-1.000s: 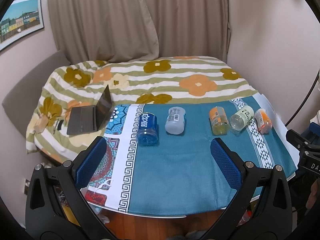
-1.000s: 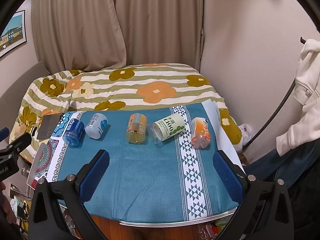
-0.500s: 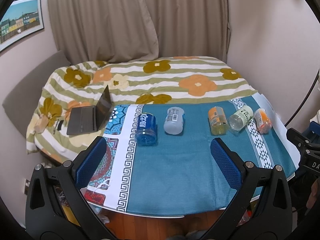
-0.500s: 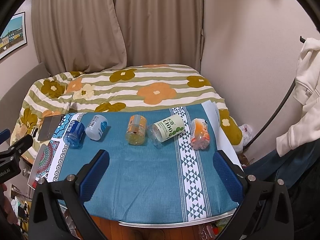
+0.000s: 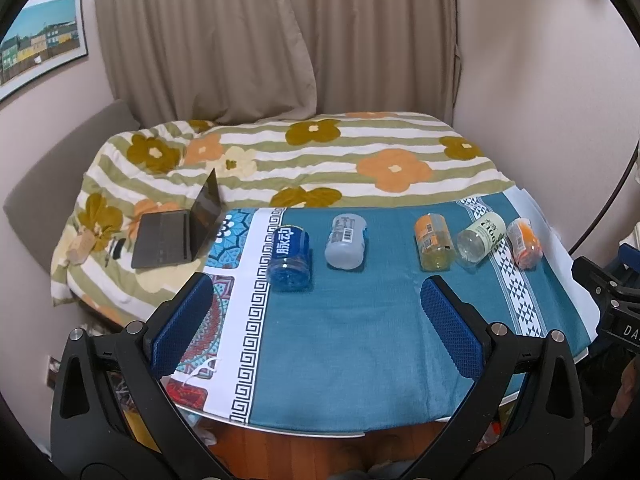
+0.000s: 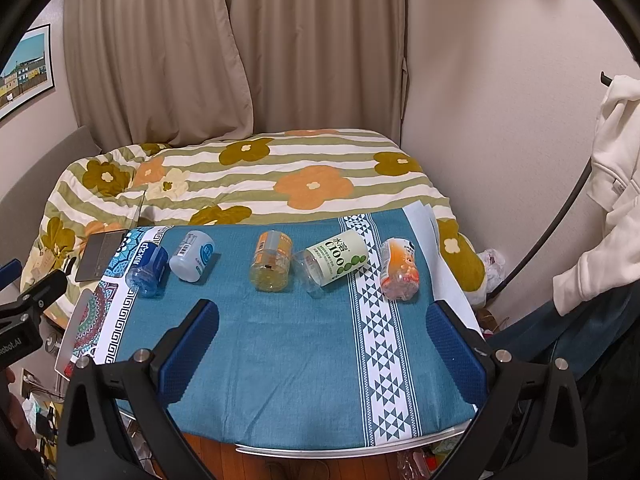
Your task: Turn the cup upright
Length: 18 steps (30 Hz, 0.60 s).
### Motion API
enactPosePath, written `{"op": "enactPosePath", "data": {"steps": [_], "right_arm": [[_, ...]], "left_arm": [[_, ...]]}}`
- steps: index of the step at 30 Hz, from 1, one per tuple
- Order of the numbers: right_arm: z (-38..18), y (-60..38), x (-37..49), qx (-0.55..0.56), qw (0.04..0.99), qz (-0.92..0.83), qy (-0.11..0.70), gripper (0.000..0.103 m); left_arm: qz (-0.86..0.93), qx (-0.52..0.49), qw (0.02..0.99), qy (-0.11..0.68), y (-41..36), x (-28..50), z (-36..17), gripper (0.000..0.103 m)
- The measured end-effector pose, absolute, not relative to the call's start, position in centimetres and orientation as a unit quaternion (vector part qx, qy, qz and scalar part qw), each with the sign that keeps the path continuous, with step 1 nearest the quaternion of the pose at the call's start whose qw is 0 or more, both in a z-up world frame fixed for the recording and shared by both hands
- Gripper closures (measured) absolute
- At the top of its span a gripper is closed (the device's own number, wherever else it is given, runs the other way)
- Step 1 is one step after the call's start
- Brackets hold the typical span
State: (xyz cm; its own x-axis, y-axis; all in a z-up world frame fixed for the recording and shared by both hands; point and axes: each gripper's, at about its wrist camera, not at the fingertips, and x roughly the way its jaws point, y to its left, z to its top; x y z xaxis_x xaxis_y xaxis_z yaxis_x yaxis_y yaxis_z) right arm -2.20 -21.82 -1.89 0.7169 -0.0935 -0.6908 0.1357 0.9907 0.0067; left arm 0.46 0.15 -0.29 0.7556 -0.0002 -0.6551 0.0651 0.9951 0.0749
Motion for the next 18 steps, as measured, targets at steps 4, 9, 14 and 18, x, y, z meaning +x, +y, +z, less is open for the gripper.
{"op": "enactPosePath", "data": {"steps": [4,9,14,18], "right_arm": [[-1.76,-21.83,-2.00,0.028,0.926,-0.060,0.372,0.000],[-1.56,-21.75,-1.83,0.028,0.927,-0.059,0.371,0.000],[-1.51,-21.62,-1.62,0.027,0.927,-0.058,0.370,0.000],[-1.52,-21.62,-1.63,0.027,0.927,-0.058,0.370,0.000]], "left_arm": [[-0.018,0.047,0.936,0.349,0.17,0.45,-0.27,0.000],[-0.017,0.045,0.937,0.347,0.12,0.52,-0.25,0.000],[-0.015,0.042,0.937,0.347,0.39,0.51,-0.21,0.000],[-0.015,0.042,0.937,0.347,0.41,0.52,-0.17,0.000]]}}
